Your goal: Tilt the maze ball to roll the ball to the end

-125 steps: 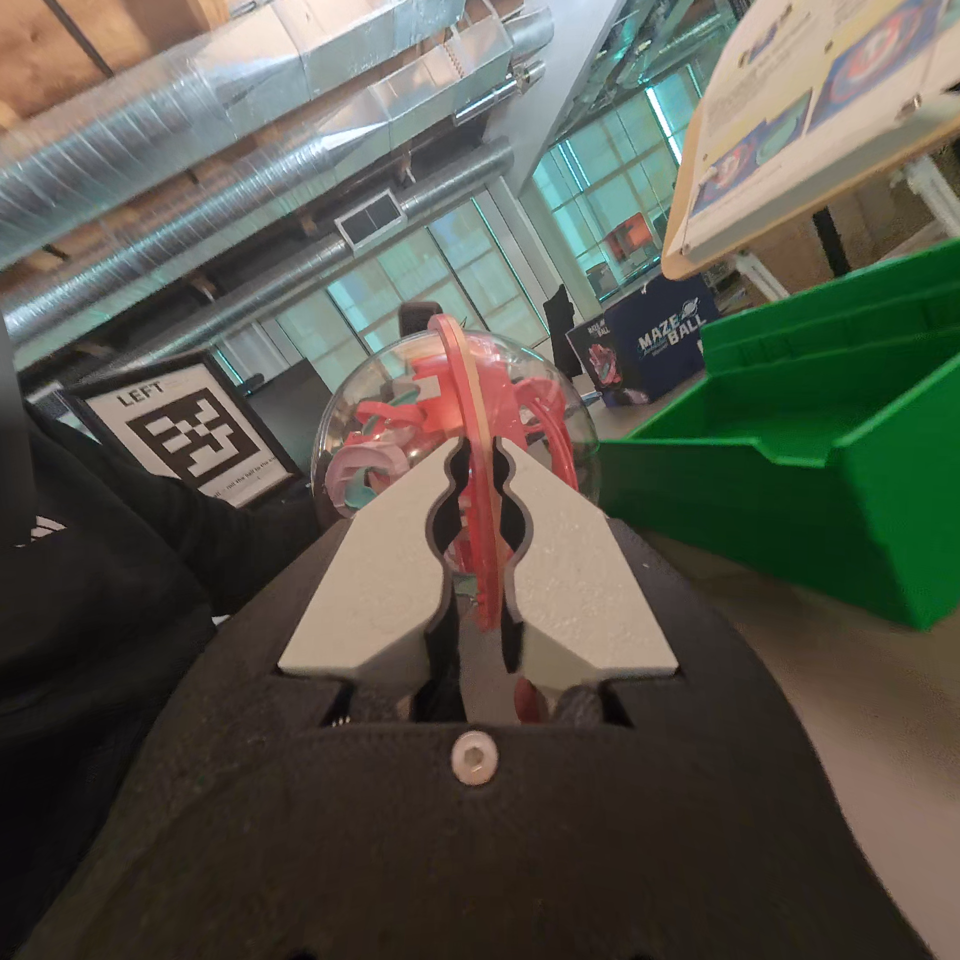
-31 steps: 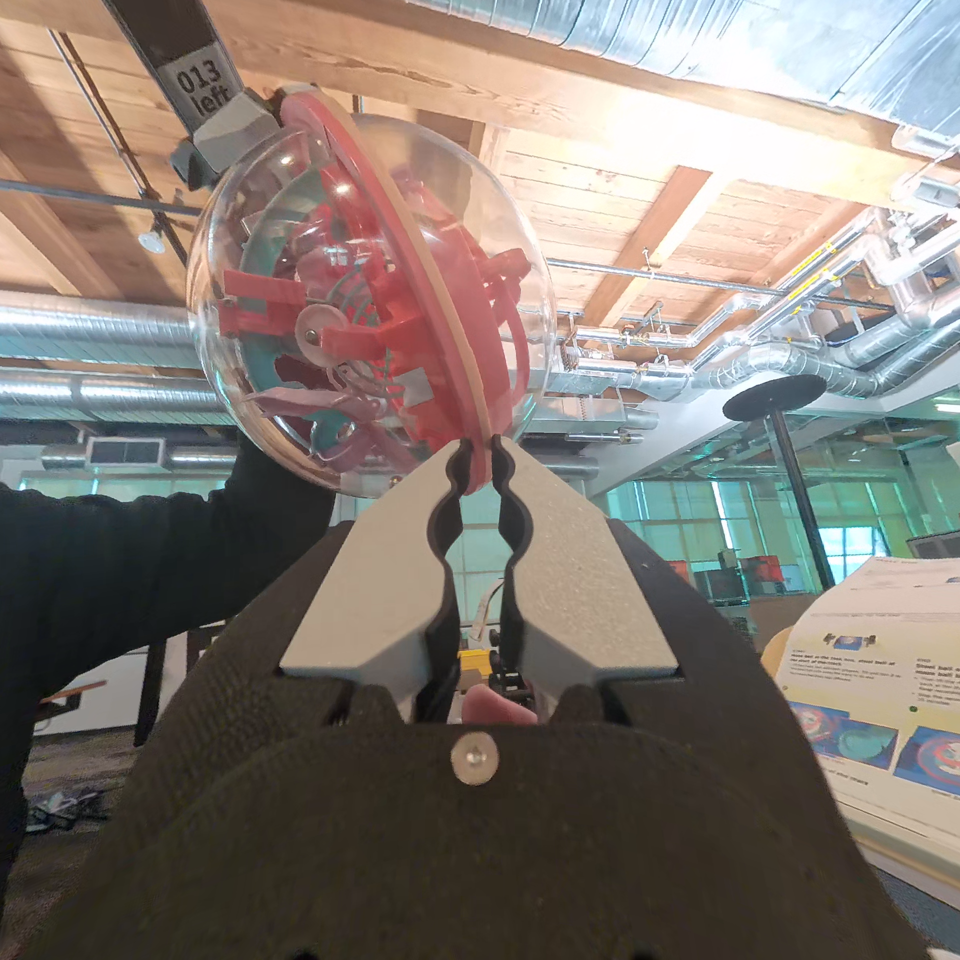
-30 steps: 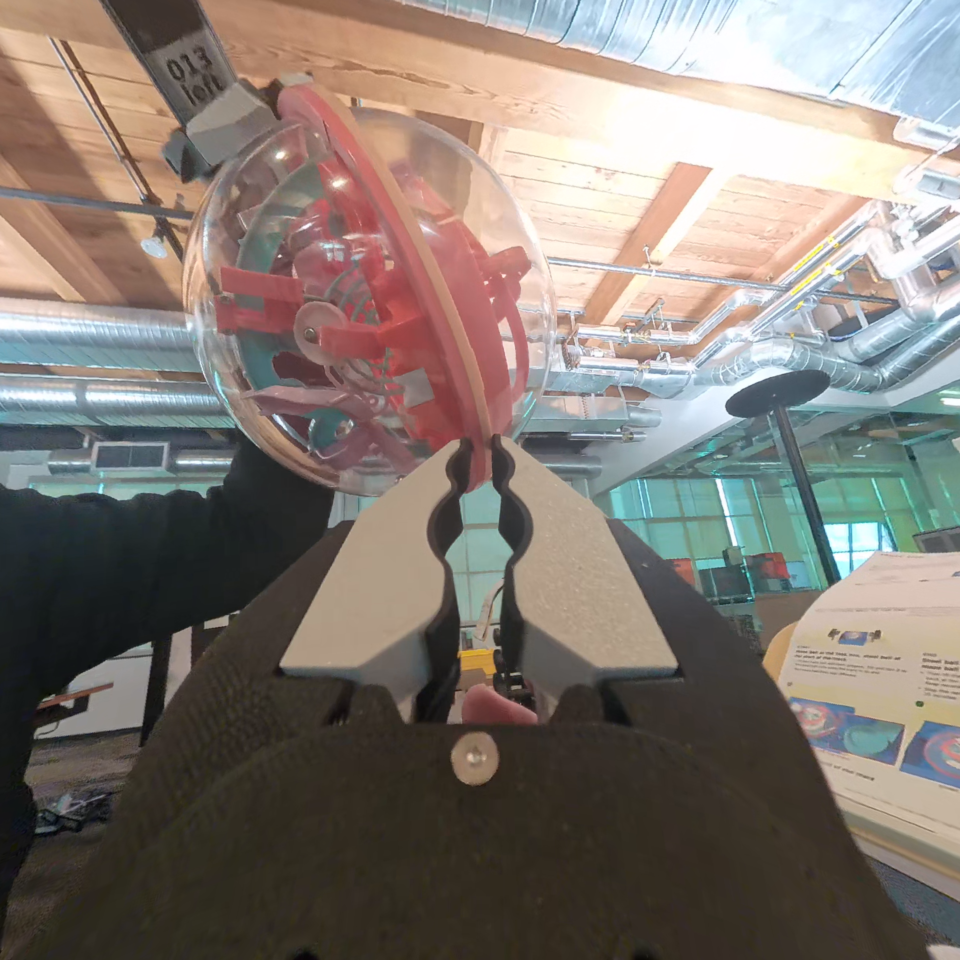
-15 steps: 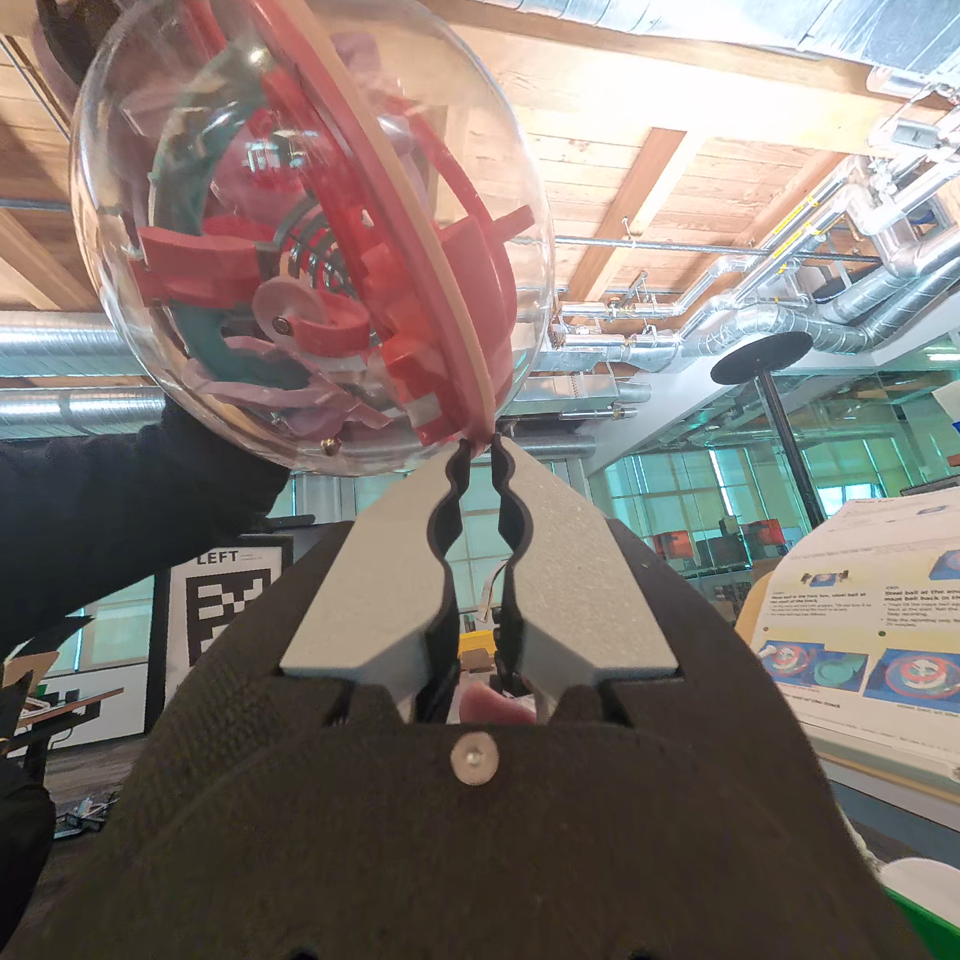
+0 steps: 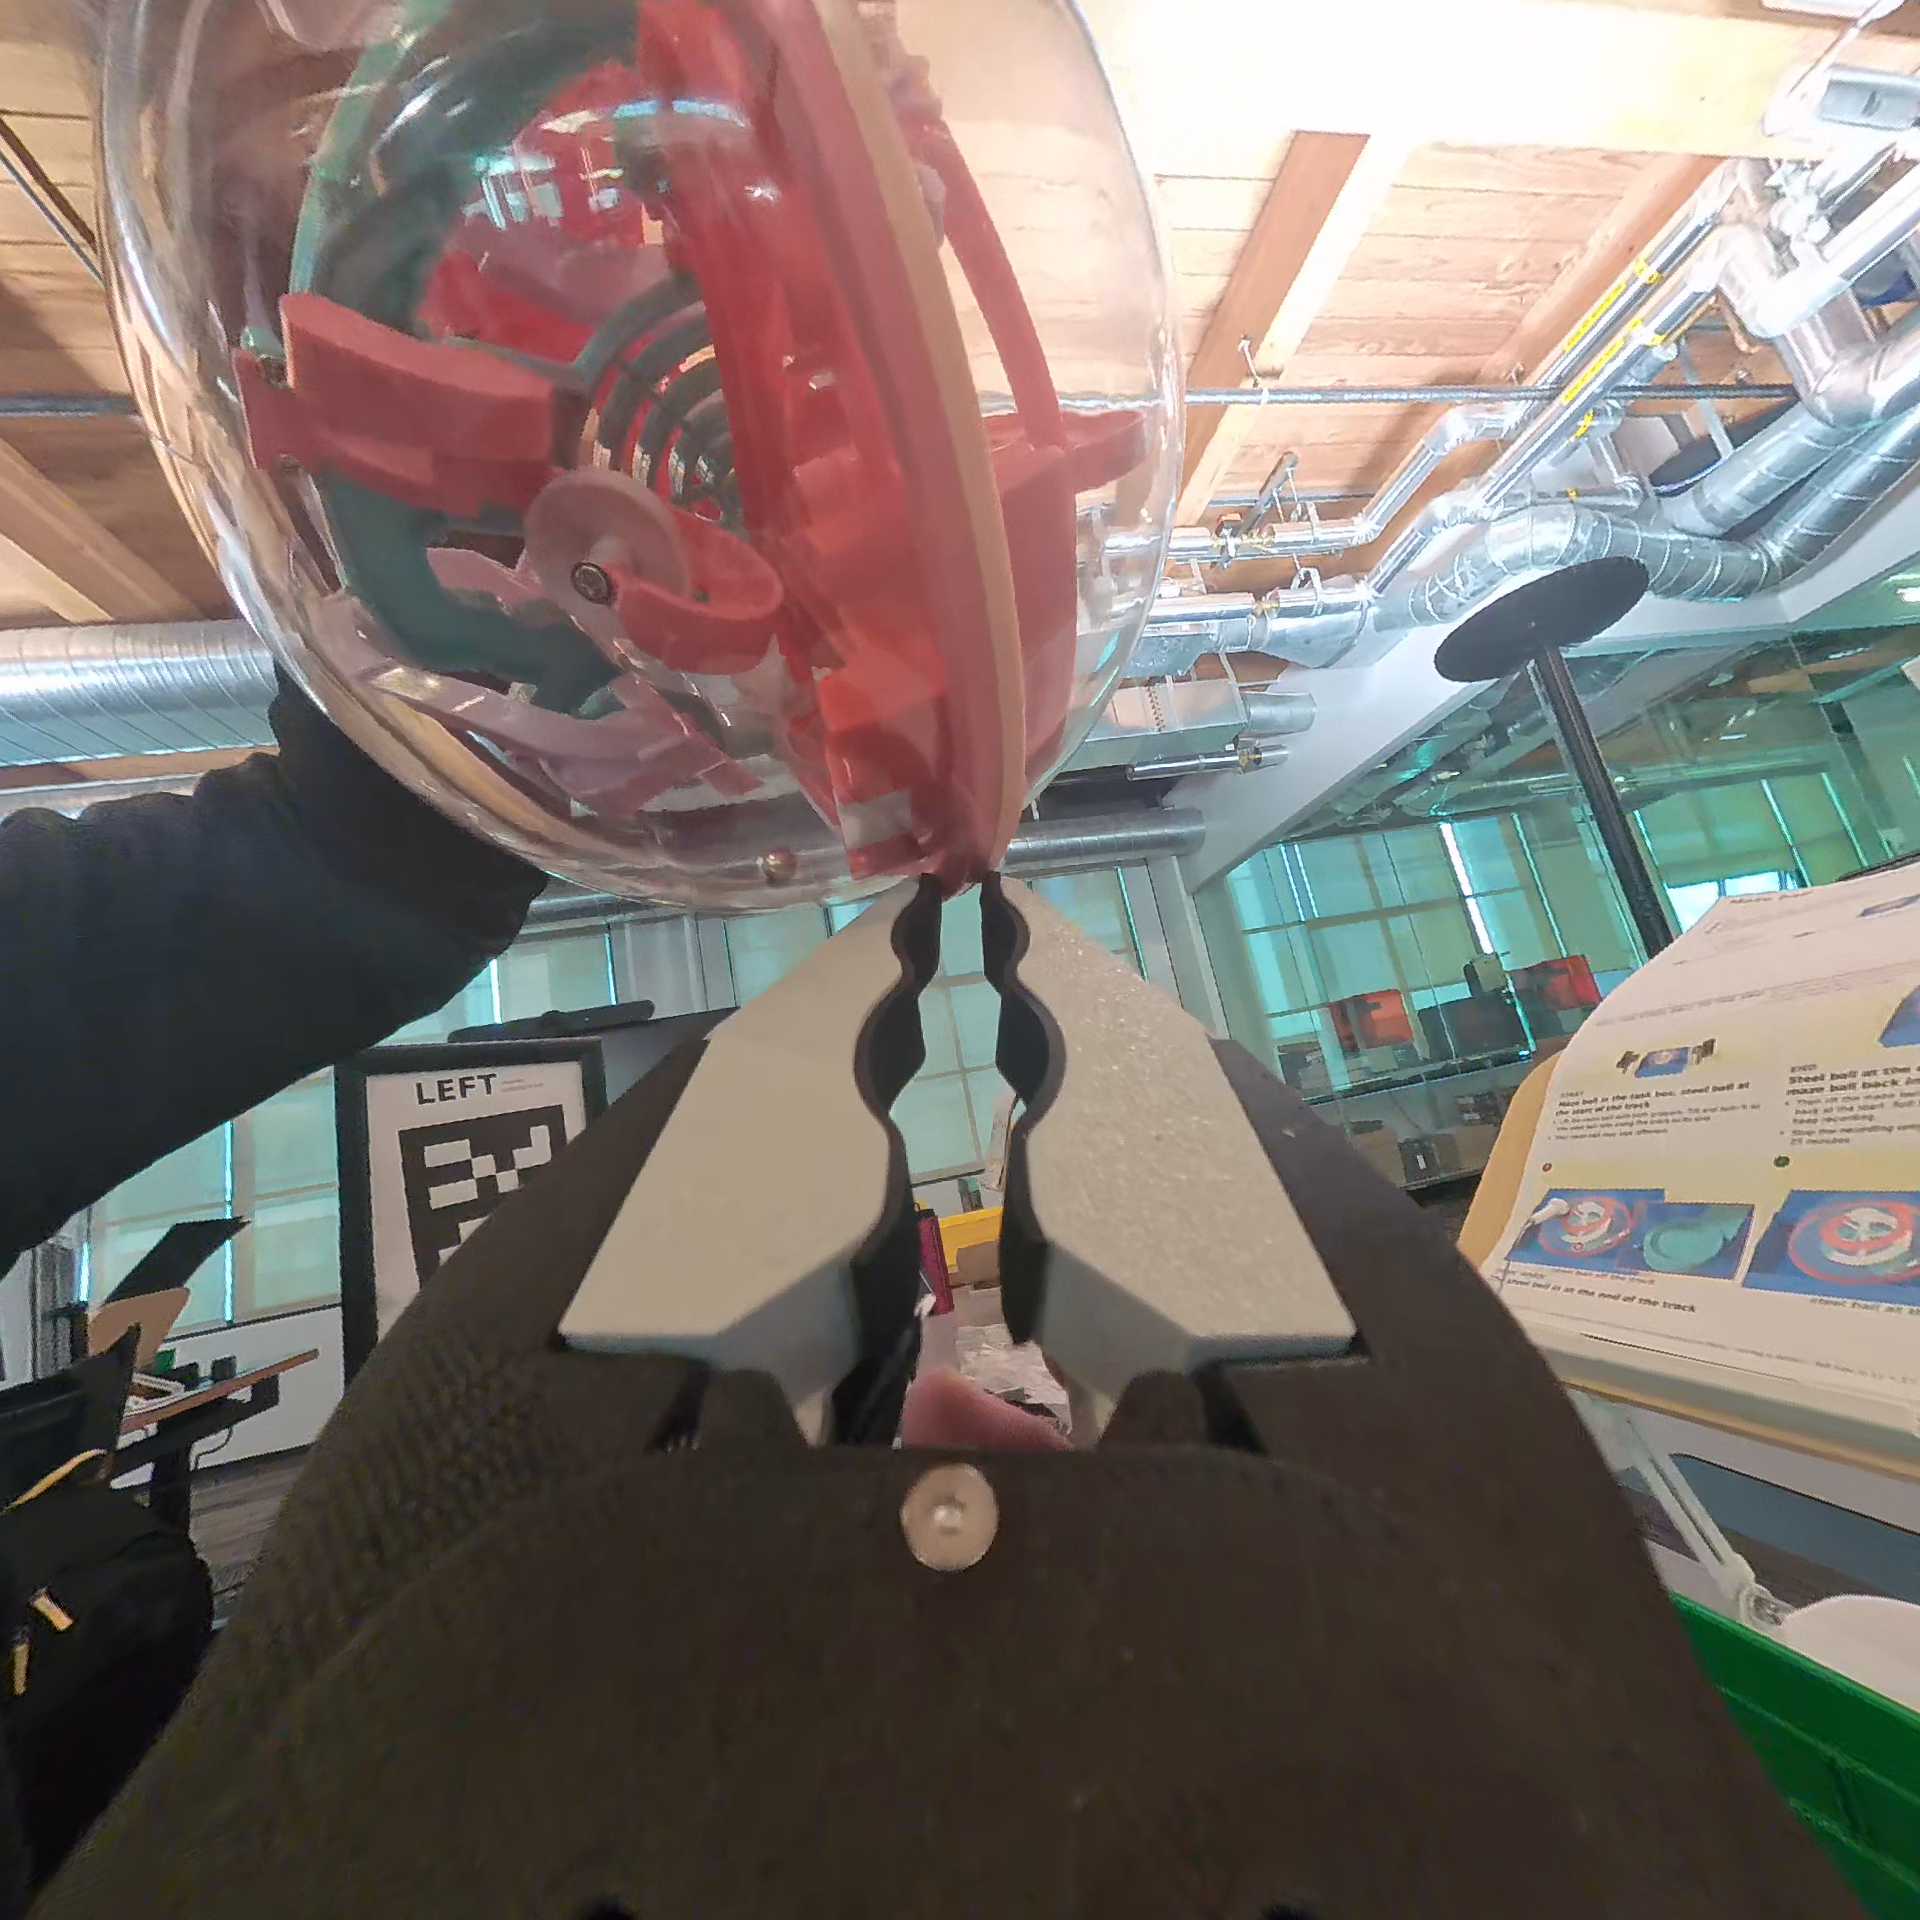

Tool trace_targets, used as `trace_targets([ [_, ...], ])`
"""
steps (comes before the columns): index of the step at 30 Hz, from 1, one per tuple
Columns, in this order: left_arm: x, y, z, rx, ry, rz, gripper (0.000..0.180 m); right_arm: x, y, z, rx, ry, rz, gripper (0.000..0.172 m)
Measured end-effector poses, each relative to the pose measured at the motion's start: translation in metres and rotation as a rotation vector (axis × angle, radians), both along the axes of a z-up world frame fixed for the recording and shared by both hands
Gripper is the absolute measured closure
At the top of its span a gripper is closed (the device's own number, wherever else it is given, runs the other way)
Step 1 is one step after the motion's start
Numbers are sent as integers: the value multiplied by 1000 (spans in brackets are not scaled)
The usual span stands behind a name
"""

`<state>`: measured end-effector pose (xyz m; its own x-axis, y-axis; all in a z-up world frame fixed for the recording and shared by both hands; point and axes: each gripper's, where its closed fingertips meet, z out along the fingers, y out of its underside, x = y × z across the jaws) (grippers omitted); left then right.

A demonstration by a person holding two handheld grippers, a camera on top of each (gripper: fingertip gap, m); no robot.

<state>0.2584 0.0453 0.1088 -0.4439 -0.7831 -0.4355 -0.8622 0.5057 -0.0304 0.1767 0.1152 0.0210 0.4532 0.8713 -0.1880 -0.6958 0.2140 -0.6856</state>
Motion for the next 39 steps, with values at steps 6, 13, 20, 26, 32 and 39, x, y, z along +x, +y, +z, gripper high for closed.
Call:
trace_targets([
  [6,0,6,-2,-10,37,30,175,-6,0,-1,-3,-6,21,166],
  [13,0,18,0,-25,68,70,175,-13,-1,0,-17,5,76,166],
  [20,-3,31,4,-62,70,114,175,-19,-5,-2,-19,-25,116,166],
  [26,-20,44,-5,-152,72,174,175,-38,-12,-14,-65,-91,157,166],
  [32,-33,51,-23,-235,68,207,175,-49,-22,-35,-121,-58,233,166],
  [39,-47,59,-48,-392,43,248,175,-56,-39,-61,-172,-69,251,166],
])
